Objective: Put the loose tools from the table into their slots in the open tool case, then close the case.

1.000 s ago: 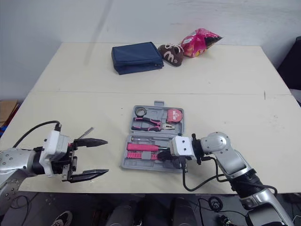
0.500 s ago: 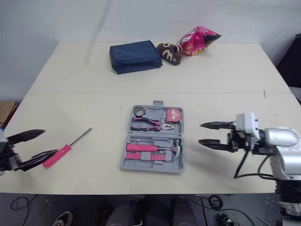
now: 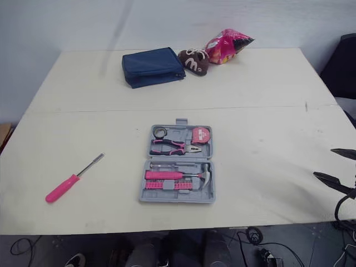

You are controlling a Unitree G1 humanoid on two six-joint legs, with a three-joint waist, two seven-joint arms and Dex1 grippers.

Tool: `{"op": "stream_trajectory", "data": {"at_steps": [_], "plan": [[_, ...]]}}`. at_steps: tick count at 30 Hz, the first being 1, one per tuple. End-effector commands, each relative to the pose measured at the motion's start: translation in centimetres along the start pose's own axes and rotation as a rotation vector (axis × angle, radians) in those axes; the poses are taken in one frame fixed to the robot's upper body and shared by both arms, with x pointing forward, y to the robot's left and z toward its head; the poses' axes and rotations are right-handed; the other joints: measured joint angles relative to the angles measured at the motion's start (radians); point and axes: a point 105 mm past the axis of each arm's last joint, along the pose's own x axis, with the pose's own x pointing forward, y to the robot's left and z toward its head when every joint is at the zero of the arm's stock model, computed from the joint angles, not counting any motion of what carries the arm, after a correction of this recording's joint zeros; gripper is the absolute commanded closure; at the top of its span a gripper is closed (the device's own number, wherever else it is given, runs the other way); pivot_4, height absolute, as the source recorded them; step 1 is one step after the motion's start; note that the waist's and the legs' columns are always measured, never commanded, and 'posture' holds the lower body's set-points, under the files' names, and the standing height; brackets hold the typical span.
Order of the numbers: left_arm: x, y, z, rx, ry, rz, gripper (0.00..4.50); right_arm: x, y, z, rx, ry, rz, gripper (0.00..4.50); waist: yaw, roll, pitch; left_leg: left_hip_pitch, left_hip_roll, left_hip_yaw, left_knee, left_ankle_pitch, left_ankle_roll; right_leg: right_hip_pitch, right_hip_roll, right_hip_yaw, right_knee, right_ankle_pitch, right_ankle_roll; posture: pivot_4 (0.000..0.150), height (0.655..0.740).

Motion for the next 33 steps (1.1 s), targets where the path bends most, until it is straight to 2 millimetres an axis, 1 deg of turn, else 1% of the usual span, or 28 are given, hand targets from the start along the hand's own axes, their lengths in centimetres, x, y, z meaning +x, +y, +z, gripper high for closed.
{"op": "stream_trajectory", "data": {"at_steps": [1, 5, 7, 11, 12, 14, 17, 19, 21, 23, 27, 30, 33], "plan": [[1.0, -0.9, 1.4, 0.037, -0.058, -0.054, 0.00, 1.4, 0.7, 1.5, -0.001, -0.125, 0.050, 0.07, -0.008, 0.000, 0.000, 0.000, 0.000, 0.000, 0.000, 0.000, -0.001, -0.001, 0.000, 0.000, 0.001, 0.000, 0.000, 0.150, 0.7400], [1.9, -2.4, 2.3, 0.046, -0.062, -0.121, 0.00, 3.7, 1.0, 3.6, 0.001, -0.245, 0.064, 0.07, -0.013, 0.001, 0.000, -0.001, 0.001, 0.001, 0.000, 0.001, -0.001, -0.002, 0.000, 0.001, 0.002, 0.000, 0.000, 0.150, 0.7400], [2.9, -3.5, 2.9, 0.020, -0.062, -0.173, 0.00, 5.1, 2.1, 5.6, 0.021, -0.361, 0.130, 0.07, -0.011, 0.001, 0.001, -0.001, 0.000, 0.001, 0.000, 0.001, 0.000, -0.003, 0.000, 0.001, 0.002, 0.000, 0.000, 0.150, 0.7400], [4.1, -5.3, 3.8, -0.011, -0.041, -0.241, 0.00, 6.4, 3.7, 8.0, 0.080, -0.481, 0.195, 0.07, -0.005, 0.001, 0.000, -0.001, 0.001, 0.001, 0.000, 0.003, 0.003, -0.002, 0.000, 0.001, 0.002, 0.000, 0.000, 0.150, 0.7400], [4.6, -5.9, 3.9, -0.017, -0.017, -0.260, 0.00, 6.8, 4.6, 8.8, 0.093, -0.517, 0.231, 0.07, -0.002, 0.001, 0.000, -0.001, 0.001, 0.001, 0.000, 0.003, 0.003, -0.002, 0.000, 0.001, 0.002, 0.000, 0.000, 0.150, 0.7400], [6.1, -7.3, 3.8, -0.040, 0.060, -0.300, 0.00, 7.5, 7.3, 10.7, 0.085, -0.608, 0.356, 0.07, 0.008, 0.001, 0.000, -0.001, 0.000, 0.001, 0.000, 0.003, 0.004, -0.002, 0.000, 0.001, 0.002, 0.000, 0.000, 0.150, 0.7400], [7.8, -8.2, 3.8, -0.055, 0.119, -0.301, 0.00, 8.1, 10.0, 12.9, 0.076, -0.713, 0.468, 0.07, 0.017, 0.001, 0.000, -0.001, 0.000, 0.000, 0.000, 0.002, 0.001, -0.002, 0.000, 0.001, 0.003, 0.000, 0.000, 0.150, 0.7400], [8.5, -8.7, 3.9, -0.041, 0.130, -0.309, 0.00, 8.3, 11.1, 14.0, 0.076, -0.760, 0.511, 0.07, 0.020, 0.001, 0.000, -0.001, 0.000, 0.000, 0.000, 0.001, 0.000, -0.002, 0.000, 0.001, 0.004, 0.000, 0.000, 0.150, 0.7400], [9.0, -9.6, 3.9, -0.038, 0.138, -0.338, 0.00, 8.5, 12.2, 14.5, 0.068, -0.790, 0.551, 0.07, 0.018, 0.001, 0.000, -0.001, 0.000, 0.000, 0.000, 0.001, 0.000, -0.002, 0.000, 0.001, 0.003, 0.000, 0.000, 0.150, 0.7400], [9.5, -9.6, 3.4, -0.030, 0.182, -0.331, 0.00, 8.8, 12.6, 14.7, 0.060, -0.798, 0.564, 0.07, 0.018, 0.000, 0.000, -0.002, 0.000, 0.000, 0.000, 0.002, 0.002, -0.002, 0.000, 0.001, 0.003, 0.000, 0.000, 0.150, 0.7400], [10.1, -9.6, 2.8, -0.008, 0.228, -0.333, 0.00, 8.9, 12.5, 14.5, 0.062, -0.791, 0.559, 0.07, 0.016, 0.000, 0.000, -0.002, -0.001, 0.001, 0.000, 0.003, 0.005, -0.002, 0.001, 0.001, 0.002, 0.000, 0.000, 0.150, 0.7400], [10.8, -10.5, 2.1, -0.011, 0.251, -0.353, 0.00, 8.9, 12.7, 14.4, 0.058, -0.784, 0.567, 0.07, 0.017, 0.000, 0.000, -0.002, -0.001, 0.001, 0.000, 0.003, 0.005, -0.003, 0.001, 0.001, 0.002, 0.000, 0.000, 0.150, 0.7400], [11.3, -11.3, 2.3, -0.010, 0.227, -0.372, 0.00, 8.9, 12.7, 14.3, 0.061, -0.783, 0.562, 0.07, 0.017, 0.001, 0.000, -0.001, -0.001, 0.001, 0.000, 0.003, 0.005, -0.002, 0.001, 0.002, 0.003, 0.000, 0.000, 0.150, 0.7400]]}}
